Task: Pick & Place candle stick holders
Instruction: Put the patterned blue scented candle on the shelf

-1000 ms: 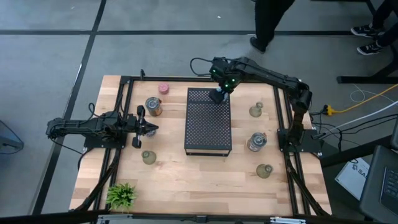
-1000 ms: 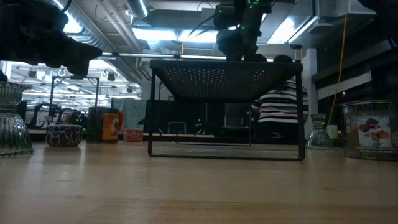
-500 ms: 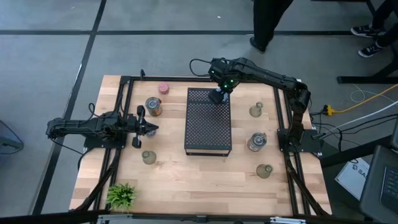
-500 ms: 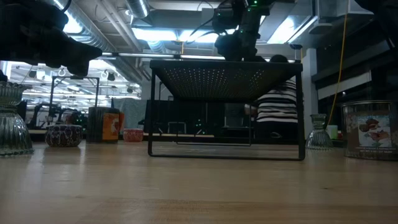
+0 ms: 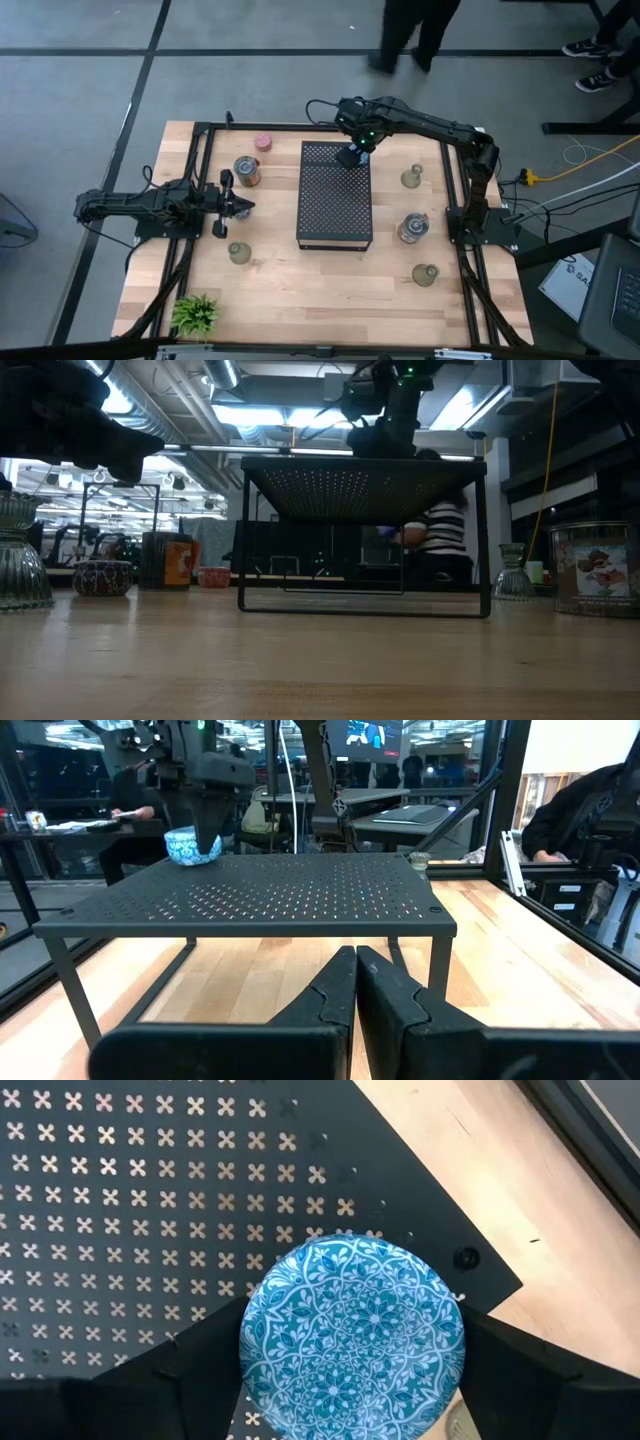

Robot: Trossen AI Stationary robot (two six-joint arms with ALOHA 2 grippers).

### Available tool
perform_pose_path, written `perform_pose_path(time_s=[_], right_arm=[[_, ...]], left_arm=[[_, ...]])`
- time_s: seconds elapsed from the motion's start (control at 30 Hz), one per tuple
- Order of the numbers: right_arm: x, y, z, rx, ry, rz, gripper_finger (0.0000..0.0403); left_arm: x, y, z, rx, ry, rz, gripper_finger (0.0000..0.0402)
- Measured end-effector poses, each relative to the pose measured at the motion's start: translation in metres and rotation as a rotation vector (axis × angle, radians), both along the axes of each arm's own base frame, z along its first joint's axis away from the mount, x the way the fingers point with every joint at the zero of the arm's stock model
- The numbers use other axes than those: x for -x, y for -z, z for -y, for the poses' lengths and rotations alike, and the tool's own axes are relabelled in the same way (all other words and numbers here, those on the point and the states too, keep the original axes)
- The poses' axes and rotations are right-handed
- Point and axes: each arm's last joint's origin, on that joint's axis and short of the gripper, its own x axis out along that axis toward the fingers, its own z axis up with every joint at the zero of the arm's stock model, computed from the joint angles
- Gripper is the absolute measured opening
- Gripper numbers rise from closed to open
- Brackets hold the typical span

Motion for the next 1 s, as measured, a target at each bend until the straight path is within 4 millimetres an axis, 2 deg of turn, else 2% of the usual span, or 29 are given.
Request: perform_pose_path(time_s=[0.13, 0.43, 1.0], right_arm=[[-0.001, 0.0, 0.0, 0.0, -0.002, 0.005, 0.0305], [-0.007, 0.0, -0.017, 0.001, -0.071, 0.006, 0.0305], [-0.008, 0.0, -0.018, 0.005, -0.075, 0.006, 0.0305]], left_arm=[[0.0, 0.0, 0.0, 0.0, 0.0, 0.0, 0.0006], [0.0, 0.0, 0.0, 0.0, 0.0, 0.0, 0.0006], [0.0, 0.0, 0.0, 0.0, 0.0, 0.0, 0.0006]])
